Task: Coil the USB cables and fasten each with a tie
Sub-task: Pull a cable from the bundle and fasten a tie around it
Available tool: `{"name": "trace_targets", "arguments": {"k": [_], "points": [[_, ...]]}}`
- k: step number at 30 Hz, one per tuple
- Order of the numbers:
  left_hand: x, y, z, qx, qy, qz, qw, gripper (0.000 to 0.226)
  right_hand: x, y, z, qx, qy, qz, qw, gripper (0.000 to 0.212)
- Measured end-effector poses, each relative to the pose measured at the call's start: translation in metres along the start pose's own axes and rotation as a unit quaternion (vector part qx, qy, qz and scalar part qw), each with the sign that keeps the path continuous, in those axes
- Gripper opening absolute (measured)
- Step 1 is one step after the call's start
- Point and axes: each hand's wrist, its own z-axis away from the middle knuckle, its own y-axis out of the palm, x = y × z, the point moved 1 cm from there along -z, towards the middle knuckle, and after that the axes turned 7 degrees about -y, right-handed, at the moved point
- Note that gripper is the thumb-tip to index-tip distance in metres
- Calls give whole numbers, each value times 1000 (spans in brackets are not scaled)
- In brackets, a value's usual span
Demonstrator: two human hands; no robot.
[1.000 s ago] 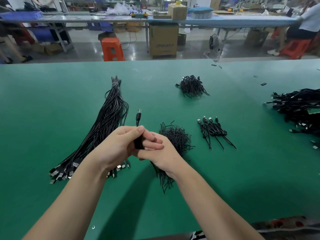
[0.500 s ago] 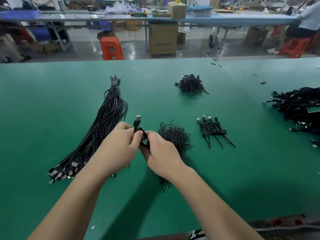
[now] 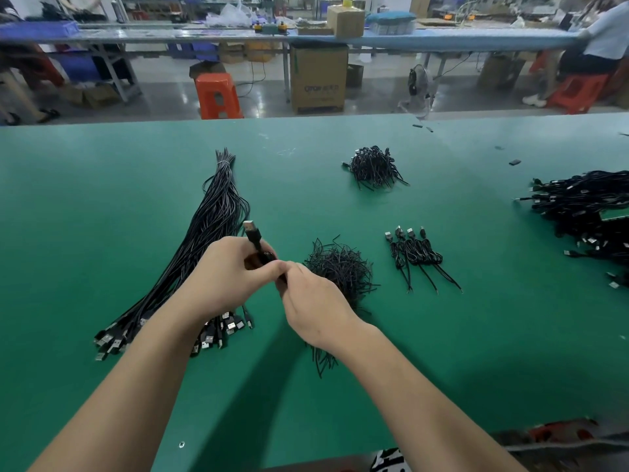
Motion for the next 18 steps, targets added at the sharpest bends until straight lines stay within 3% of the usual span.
{"name": "trace_targets", "arguments": {"k": [5, 9, 14, 16, 18], "points": [[3, 3, -6, 0, -21, 18, 1000, 20, 4, -4, 0, 12, 20, -211, 977, 33], [3, 5, -8, 14, -18, 15, 1000, 20, -3, -7, -3, -1, 28, -215, 976, 18], [0, 16, -11, -1, -39, 57, 998, 14, -7, -9, -6, -32, 48, -205, 977, 21], [0, 23, -11, 5, -56, 135, 989, 11, -10, -11, -6, -37, 48, -185, 981, 20], [4, 32, -10, 30, -105, 306, 946, 11, -17, -15, -5, -49, 54, -157, 985, 19]]}}
